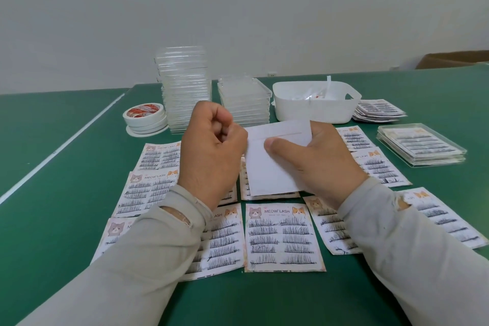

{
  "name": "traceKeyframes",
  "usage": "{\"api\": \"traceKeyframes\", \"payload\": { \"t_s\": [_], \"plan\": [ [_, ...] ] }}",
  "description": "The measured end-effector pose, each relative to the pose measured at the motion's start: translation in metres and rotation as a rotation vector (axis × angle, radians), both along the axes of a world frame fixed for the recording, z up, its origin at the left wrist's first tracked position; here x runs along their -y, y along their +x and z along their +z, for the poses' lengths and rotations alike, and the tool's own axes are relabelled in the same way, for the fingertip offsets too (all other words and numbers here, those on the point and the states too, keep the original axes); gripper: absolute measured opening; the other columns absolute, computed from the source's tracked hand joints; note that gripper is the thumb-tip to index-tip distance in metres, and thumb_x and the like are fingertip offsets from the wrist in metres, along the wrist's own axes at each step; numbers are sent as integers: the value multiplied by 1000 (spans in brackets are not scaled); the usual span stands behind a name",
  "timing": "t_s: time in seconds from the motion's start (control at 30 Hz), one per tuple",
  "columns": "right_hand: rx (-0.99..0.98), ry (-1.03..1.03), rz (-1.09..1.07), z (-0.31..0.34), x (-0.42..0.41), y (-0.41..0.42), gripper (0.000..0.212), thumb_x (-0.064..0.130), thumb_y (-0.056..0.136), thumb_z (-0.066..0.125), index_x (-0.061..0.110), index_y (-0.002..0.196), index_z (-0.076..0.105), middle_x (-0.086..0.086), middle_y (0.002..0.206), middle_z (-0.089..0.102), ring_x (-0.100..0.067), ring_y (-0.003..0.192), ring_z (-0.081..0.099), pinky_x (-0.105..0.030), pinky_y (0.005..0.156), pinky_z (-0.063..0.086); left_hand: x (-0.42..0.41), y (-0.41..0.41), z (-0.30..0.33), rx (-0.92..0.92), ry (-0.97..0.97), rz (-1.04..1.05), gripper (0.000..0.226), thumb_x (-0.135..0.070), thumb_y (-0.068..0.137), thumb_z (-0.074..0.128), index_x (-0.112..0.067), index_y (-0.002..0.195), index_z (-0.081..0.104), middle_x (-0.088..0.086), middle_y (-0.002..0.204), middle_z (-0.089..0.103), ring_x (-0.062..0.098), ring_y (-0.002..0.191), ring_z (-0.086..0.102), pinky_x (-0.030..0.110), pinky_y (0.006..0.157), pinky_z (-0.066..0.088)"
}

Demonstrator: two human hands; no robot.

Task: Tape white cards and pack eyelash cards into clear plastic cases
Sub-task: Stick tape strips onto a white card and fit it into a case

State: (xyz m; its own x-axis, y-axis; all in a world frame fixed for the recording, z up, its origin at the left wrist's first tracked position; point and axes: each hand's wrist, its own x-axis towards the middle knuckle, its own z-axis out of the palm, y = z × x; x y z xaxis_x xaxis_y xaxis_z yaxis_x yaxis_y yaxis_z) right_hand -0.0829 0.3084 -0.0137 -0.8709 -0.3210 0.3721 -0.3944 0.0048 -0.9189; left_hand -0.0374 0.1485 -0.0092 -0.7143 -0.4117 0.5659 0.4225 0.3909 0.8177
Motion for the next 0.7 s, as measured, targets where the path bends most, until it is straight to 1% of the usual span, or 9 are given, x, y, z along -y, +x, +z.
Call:
{"api": "traceKeyframes", "payload": {
  "t_s": [0.03,0.1,0.17,0.27,0.33,0.5,0.57,0.63,0.7],
  "plan": [
    [41,-44,13,0,0,-1,6,16,85,78,12,91,78,-4,93,79,-24,90,76,-44,85,62,0,0,0,3,26,-5,20,-9,87,56,-28,87,49,4,61,56,17,58,56,24,56,51],
    [107,-124,30,0,-1,-3,14,22,78,77,12,88,79,-8,96,79,-29,93,76,-46,87,61,2,0,0,1,37,-4,22,-9,98,51,-30,94,50,-4,59,57,12,58,59,19,57,52],
    [146,-180,34,0,-3,-6,13,24,75,77,18,86,80,-7,96,79,-28,93,76,-46,87,60,2,2,1,-14,-23,19,17,-17,105,49,-32,97,51,-7,57,58,15,54,59,15,54,48],
    [173,-216,29,-1,-4,-8,16,24,74,78,16,88,80,-9,98,79,-30,94,75,-52,90,59,-1,6,2,-50,-106,33,13,-23,103,57,-30,92,56,0,66,62,21,60,60,21,54,49],
    [177,-226,21,0,-3,-7,19,23,75,77,13,91,79,-10,99,79,-32,95,75,-54,90,59,-3,8,2,-60,-149,26,14,-19,96,67,-26,85,62,-3,75,64,14,66,59,18,58,49],
    [143,-227,-1,2,-3,-6,14,21,77,75,13,88,78,-7,95,79,-26,91,76,-42,83,62,-5,9,1,-54,-240,45,13,-11,87,77,-23,85,71,-9,86,64,0,74,59,8,66,44],
    [121,-209,-11,2,-3,-5,16,18,81,75,11,94,76,-6,96,79,-25,92,76,-42,84,62,-5,9,1,-56,-241,43,12,-12,87,77,-23,89,74,-9,89,65,-1,75,60,8,68,45],
    [86,-177,-24,2,-3,-3,10,13,88,75,11,97,76,-4,97,79,-23,93,76,-41,85,62,-4,8,0,-59,-251,49,12,-12,88,77,-24,91,76,-9,90,66,-1,77,60,8,70,45],
    [37,-143,-47,3,-3,-2,6,10,91,73,14,94,76,0,95,79,-18,90,76,-35,82,62,-4,8,-1,-65,-264,62,13,-13,88,76,-25,93,76,-10,91,67,-1,78,61,8,71,46]
  ]
}}
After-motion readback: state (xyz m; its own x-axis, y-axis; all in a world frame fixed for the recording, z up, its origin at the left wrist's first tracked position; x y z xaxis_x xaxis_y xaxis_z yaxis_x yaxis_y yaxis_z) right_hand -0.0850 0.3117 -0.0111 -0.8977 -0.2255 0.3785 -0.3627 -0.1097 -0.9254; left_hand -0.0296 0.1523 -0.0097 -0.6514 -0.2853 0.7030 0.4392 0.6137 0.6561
